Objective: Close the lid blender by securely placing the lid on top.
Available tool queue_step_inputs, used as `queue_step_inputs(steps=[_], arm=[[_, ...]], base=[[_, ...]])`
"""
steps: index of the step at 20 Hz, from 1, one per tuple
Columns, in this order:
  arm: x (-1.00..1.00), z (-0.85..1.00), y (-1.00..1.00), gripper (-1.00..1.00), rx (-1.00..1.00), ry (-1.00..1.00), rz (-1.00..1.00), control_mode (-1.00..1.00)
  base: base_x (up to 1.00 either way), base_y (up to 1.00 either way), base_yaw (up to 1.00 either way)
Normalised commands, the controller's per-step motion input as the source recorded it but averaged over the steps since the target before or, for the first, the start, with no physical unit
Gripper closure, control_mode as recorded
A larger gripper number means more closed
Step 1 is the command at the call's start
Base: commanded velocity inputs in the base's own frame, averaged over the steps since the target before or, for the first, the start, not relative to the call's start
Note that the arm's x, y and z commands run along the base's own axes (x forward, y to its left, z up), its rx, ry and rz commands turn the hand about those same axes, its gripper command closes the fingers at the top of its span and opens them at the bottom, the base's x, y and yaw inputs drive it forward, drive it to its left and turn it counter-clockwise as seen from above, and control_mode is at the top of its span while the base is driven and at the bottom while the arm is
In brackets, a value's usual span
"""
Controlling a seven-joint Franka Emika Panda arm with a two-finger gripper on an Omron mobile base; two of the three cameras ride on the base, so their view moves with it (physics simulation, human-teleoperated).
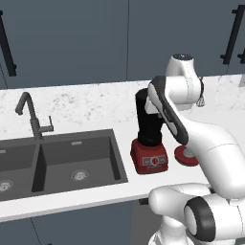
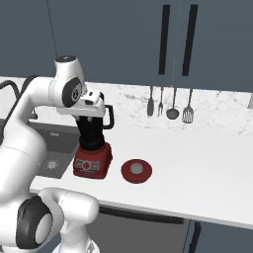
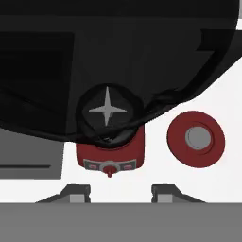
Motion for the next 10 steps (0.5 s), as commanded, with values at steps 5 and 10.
queue_step_inputs(steps=[5,10], arm=[[-0.23,-0.01,-0.12,-1.0,0.0,0.0,0.0,-1.0],[-0.18,-0.05,-0.55,-1.0,0.04,0.01,-0.02,-1.0]], base=[[0.0,0.0,0.0],[0.0,0.0,0.0]])
